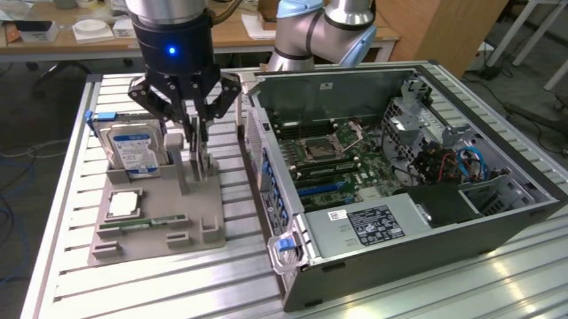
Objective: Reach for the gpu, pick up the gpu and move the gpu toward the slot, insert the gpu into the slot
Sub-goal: 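Pick up the gpu and move the gpu toward the slot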
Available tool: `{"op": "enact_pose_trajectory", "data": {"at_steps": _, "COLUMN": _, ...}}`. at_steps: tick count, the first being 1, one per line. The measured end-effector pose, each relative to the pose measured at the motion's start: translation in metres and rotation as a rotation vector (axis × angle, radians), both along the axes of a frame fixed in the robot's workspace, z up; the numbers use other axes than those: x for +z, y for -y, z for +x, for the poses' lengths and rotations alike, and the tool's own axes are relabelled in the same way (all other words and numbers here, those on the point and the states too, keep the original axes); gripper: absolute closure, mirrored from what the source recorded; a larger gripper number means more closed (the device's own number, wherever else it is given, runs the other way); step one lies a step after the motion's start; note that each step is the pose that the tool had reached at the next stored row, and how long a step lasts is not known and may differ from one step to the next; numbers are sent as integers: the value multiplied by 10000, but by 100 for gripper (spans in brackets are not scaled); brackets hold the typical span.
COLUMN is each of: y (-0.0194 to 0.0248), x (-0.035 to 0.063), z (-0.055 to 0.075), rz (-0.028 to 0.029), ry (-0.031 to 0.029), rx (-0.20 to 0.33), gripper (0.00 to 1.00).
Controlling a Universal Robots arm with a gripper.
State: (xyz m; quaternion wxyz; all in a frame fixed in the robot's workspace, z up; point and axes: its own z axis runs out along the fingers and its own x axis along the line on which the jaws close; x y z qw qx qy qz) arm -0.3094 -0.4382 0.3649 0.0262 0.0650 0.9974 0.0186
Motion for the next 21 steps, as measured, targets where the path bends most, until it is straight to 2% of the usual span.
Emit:
{"op": "enact_pose_trajectory", "data": {"at_steps": 16, "y": 0, "x": 382, "z": 0, "rz": 0, "ry": 0, "rx": 0, "gripper": 74}}
{"op": "enact_pose_trajectory", "data": {"at_steps": 21, "y": 0, "x": 418, "z": 31, "rz": 1, "ry": 1, "rx": 1, "gripper": 74}}
